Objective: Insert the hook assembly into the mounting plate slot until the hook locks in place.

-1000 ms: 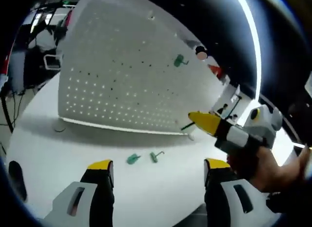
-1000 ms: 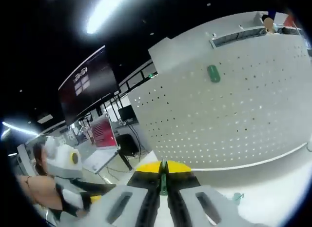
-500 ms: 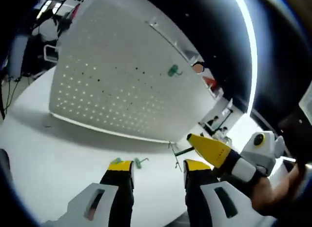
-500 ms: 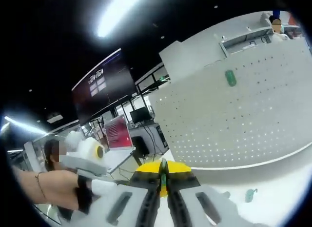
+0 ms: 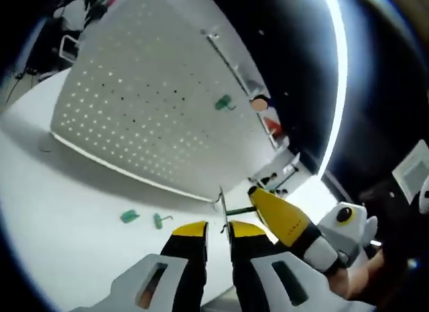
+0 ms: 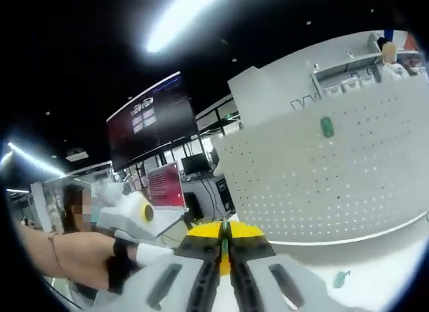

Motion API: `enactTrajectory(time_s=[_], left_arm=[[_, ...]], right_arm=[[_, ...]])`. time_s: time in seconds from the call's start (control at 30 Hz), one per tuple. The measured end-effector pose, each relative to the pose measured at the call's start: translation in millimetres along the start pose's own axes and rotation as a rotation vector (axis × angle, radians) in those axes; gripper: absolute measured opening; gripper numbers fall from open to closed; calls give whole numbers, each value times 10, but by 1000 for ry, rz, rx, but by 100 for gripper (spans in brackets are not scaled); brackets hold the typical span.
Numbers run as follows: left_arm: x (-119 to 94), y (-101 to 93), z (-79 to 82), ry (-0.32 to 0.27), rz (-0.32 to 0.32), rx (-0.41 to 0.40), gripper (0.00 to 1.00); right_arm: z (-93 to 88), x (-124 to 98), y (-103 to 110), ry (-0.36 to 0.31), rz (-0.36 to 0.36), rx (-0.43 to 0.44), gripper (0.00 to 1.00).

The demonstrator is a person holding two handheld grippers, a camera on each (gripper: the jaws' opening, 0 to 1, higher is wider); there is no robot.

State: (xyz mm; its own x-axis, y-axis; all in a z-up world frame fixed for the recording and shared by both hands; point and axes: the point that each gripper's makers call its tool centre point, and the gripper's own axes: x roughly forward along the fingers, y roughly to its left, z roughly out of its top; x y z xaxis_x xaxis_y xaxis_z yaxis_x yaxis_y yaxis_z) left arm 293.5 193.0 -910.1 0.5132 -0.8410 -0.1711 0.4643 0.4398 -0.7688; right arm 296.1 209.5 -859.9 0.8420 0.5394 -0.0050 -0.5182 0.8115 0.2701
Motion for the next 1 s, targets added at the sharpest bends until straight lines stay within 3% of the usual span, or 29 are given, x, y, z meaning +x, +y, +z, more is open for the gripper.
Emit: enactTrajectory(time_s=[0.1,0.4,0.6,0.77,0.8,0.87,0.93,1.0], left_arm=[[4,-56,4,-1,-21,-7,5],[-2,-106,31,-10,-30,-19,2],[-22,-157,73,-29,-25,34,1],[-35,-156,136,-33,11,150,1],[-49,-143,166,-37,31,192,1],[-75,-94,223,-38,77,303,1],[-99,-38,204,6,121,371,1],[-121,-6,274,2,169,496,1]], right_arm=[[10,-4,14,-4,4,-19,0],[70,-39,59,-21,14,-78,0],[116,-55,89,-23,18,-110,0],[147,-50,88,0,34,-100,0],[142,-46,95,13,51,-109,1],[142,-73,101,44,89,-48,2],[178,-116,97,49,117,26,5],[156,-145,84,77,127,26,6]])
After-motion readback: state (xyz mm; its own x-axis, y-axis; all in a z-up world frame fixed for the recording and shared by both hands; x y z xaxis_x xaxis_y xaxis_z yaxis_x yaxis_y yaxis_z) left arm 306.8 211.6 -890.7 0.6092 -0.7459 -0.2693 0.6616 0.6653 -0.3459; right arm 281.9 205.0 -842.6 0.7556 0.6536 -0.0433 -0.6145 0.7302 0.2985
